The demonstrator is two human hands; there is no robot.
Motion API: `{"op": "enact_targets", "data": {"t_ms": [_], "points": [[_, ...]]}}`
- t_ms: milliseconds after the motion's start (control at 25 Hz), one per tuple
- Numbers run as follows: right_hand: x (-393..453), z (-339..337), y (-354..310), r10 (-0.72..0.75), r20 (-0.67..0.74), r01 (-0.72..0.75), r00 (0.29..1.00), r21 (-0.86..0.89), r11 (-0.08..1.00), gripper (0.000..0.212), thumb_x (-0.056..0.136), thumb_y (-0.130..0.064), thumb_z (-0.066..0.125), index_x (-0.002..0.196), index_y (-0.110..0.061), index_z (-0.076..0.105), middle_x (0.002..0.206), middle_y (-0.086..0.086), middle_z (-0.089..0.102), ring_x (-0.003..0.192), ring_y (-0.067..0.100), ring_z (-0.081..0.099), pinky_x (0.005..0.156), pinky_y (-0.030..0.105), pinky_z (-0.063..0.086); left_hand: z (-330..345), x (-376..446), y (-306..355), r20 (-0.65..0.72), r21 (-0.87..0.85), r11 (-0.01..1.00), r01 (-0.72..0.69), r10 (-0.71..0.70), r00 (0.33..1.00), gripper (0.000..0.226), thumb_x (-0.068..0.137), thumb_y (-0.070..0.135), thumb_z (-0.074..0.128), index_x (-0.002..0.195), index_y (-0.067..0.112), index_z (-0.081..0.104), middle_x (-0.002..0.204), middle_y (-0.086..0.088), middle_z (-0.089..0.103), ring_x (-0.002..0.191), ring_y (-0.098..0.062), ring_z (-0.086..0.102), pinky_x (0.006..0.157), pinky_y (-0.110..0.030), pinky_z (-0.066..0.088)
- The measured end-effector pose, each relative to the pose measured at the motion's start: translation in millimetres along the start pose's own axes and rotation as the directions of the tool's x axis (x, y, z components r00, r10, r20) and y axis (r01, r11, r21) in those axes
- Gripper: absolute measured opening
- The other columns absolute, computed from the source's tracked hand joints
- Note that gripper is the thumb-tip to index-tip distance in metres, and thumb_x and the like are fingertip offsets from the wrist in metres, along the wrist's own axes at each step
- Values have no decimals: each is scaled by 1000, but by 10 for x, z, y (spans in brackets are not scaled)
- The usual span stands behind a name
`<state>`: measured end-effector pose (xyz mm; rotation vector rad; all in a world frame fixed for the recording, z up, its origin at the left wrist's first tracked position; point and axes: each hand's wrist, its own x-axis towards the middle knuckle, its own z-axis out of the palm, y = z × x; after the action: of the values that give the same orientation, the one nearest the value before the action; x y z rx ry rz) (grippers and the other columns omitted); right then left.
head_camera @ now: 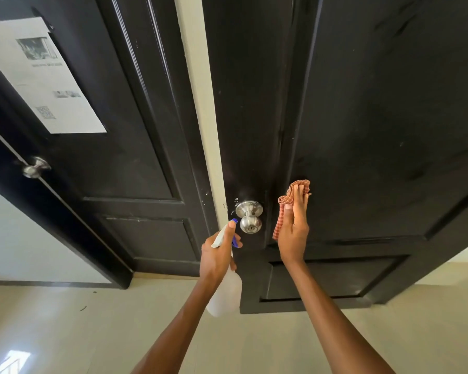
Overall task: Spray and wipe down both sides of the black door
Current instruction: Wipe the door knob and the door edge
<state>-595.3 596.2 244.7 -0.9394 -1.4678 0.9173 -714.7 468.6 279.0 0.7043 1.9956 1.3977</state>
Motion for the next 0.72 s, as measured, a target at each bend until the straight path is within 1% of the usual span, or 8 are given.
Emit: {"op": "enact_targets", "data": {"t_ms": [80, 160, 280, 360, 480, 560, 640, 720], "points": [[-30, -1, 7, 15, 9, -15, 1000, 3, 1000, 51, 111, -26, 41, 160, -22, 31, 167, -13, 24, 157, 4, 10, 125, 19, 16, -9, 22, 7, -1, 20, 999, 39, -39, 999, 58, 89, 68, 47, 78, 15, 67, 77, -5, 70, 66, -18, 66, 54, -25, 56], [-64, -3, 16, 18, 30, -18, 999, -4, 1000, 50, 111, -28, 41, 159, -25, 30, 166, -16, 24, 156, 0, 10, 122, 14, 16, -20, 29, 16, -2, 25, 998, 61, -61, 998, 55, 89, 68, 49, 78, 16, 66, 74, -5, 68, 64, -16, 65, 54, -24, 56], [-88, 7, 45, 35, 35, -35, 999, 2, 999, 50, 110, -33, 41, 159, -30, 30, 164, -24, 23, 157, 2, 11, 124, 20, 18, -37, 31, 39, -36, -9, 1000, 26, -26, 999, 60, 83, 72, 45, 87, 17, 70, 81, -1, 70, 70, -19, 66, 51, -20, 56], [-93, 43, 35, 33, 35, -34, 999, 11, 999, 52, 110, -35, 41, 160, -27, 31, 163, -27, 23, 157, 3, 13, 125, 23, 20, -58, 47, 63, -90, -47, 999, 19, -23, 996, 58, 84, 69, 45, 94, 18, 69, 82, 1, 69, 72, -19, 66, 47, -17, 52], [-145, 121, -34, 31, 46, -32, 998, 18, 999, 53, 108, -37, 42, 159, -27, 31, 162, -28, 24, 154, -3, 15, 124, 19, 22, -87, 90, 92, -103, -59, 997, 45, -51, 993, 56, 83, 72, 45, 89, 20, 67, 79, -4, 68, 71, -21, 68, 52, -23, 58], [-231, 186, -80, 15, 72, -17, 997, 30, 999, 52, 109, -33, 43, 159, -30, 30, 164, -24, 26, 154, -1, 17, 124, 21, 24, -108, 92, 82, -94, -44, 997, 56, -60, 994, 55, 84, 71, 45, 85, 19, 65, 79, -6, 68, 69, -21, 67, 53, -24, 57], [-338, 290, -71, -53, 139, 52, 989, 8, 999, 54, 109, -28, 47, 160, -34, 28, 166, -17, 29, 156, 7, 21, 123, 23, 27, -153, 57, 62, -109, -36, 998, 47, -51, 993, 51, 90, 66, 44, 81, 21, 65, 80, -3, 67, 67, -19, 64, 49, -20, 53], [-412, 432, 17, -136, 227, 165, 964, -116, 979, 56, 110, -29, 48, 160, -42, 24, 167, -12, 31, 156, 14, 23, 123, 33, 30, -211, 9, 25, -127, -57, 998, 25, -32, 991, 52, 89, 67, 43, 79, 21, 67, 81, -1, 68, 67, -19, 63, 47, -19, 51]]}}
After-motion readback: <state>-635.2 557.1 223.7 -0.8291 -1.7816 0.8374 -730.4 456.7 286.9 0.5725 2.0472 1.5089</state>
